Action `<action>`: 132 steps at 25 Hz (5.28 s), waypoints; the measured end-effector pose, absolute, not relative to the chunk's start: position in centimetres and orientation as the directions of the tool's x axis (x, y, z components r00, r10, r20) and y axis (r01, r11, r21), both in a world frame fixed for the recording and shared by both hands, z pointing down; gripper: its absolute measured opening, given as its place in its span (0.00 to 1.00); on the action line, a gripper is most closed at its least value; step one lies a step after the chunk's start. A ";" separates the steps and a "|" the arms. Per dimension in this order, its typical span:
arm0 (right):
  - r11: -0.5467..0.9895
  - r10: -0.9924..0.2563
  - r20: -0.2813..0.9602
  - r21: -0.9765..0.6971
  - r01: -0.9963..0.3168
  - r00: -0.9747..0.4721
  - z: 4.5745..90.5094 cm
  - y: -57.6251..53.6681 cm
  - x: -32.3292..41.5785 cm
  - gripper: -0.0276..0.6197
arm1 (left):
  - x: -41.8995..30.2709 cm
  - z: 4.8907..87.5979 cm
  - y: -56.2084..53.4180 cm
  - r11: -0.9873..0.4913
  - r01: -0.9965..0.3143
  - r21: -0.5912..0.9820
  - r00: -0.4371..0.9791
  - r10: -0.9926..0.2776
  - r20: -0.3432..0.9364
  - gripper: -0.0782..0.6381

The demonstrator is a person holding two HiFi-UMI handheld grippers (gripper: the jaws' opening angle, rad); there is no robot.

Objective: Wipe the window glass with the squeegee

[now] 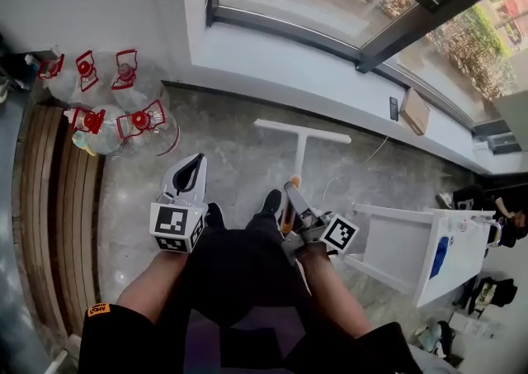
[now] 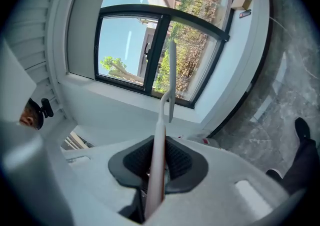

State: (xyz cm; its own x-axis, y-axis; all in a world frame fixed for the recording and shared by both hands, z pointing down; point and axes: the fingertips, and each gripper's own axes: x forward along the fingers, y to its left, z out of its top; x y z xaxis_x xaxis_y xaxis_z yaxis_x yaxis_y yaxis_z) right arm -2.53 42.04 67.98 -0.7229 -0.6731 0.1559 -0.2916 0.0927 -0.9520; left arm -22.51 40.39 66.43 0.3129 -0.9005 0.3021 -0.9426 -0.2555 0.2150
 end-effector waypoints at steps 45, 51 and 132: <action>0.252 -0.578 0.035 -0.942 -0.219 -0.815 63.8 7.7 0.3 0.11 | -21.1 59.7 9.9 -0.067 -0.994 0.092 0.091 -0.951 0.295 0.13; 0.267 -0.575 0.001 -0.945 -0.189 -0.818 62.5 5.5 -2.0 0.11 | -22.7 57.6 6.1 -0.083 -0.994 0.071 0.098 -0.965 0.242 0.13; 0.980 -0.042 -0.616 -0.177 0.087 -0.786 -3.6 -31.9 -24.1 0.11 | -29.8 6.2 -26.5 -0.080 -0.960 -0.267 0.211 -0.835 -0.508 0.12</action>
State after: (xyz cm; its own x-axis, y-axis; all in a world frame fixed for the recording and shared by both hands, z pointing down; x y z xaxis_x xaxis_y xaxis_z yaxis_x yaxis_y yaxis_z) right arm -24.13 -31.85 -3.59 -0.7863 -0.0421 -0.6164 0.0865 0.9803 -0.1773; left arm -29.84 -26.51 6.22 0.2109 -0.8350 -0.5082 -0.9603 -0.0798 -0.2674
